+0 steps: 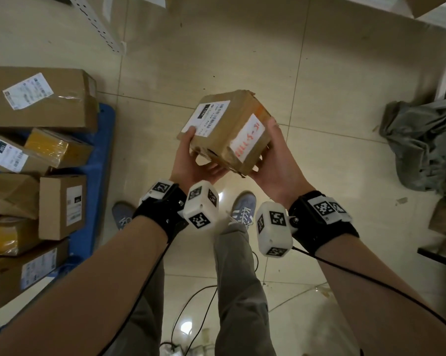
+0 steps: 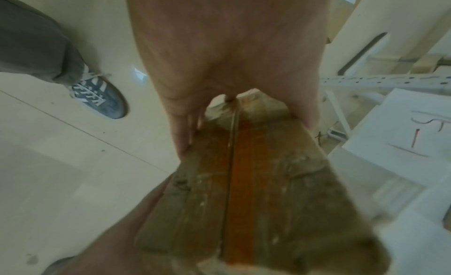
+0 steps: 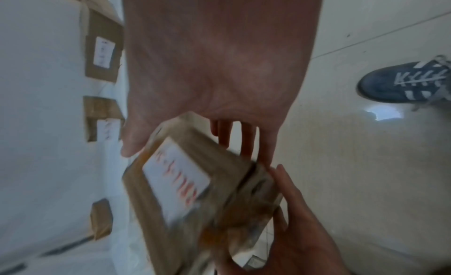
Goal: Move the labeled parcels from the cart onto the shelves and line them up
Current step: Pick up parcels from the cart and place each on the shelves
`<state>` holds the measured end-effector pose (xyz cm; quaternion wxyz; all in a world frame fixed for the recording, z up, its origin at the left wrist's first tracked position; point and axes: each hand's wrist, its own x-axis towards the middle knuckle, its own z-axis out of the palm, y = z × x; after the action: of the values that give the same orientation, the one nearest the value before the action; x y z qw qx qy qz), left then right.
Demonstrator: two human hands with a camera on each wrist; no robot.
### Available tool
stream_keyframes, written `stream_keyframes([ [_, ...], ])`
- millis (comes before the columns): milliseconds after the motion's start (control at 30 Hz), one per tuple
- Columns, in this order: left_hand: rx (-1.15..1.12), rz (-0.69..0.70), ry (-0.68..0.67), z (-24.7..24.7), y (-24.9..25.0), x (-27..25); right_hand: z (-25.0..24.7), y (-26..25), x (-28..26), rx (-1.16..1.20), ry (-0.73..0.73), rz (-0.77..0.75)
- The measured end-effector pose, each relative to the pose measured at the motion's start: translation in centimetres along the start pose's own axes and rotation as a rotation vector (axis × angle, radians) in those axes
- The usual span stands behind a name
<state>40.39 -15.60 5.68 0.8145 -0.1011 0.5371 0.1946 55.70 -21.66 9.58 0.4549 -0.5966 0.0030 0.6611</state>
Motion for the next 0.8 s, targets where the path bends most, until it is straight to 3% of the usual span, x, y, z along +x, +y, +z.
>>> stream_keyframes([
  [100,0.059,0.024,-0.011,-0.5,-1.5,0.6,0.0,-0.3,-0.3,-0.078,-0.095,-0.015],
  [200,0.121,0.065,0.08,-1.5,-2.2,1.2,-0.6,-1.7,-0.7,-0.189,-0.126,-0.021],
  [300,0.251,0.16,0.133,-1.8,-2.4,1.7,-1.2,-3.0,-0.7,-0.35,-0.048,-0.045],
  [400,0.37,0.12,0.137,-1.0,-2.6,1.6,-1.1,-3.2,-0.4,-0.481,0.014,-0.056],
  [500,0.31,0.043,0.15,-0.8,-2.7,1.5,-0.8,-3.0,0.1,-0.544,0.082,-0.081],
  [800,0.109,-0.015,0.078,-0.5,-2.5,0.7,-0.5,-3.2,0.8,-0.502,0.218,-0.124],
])
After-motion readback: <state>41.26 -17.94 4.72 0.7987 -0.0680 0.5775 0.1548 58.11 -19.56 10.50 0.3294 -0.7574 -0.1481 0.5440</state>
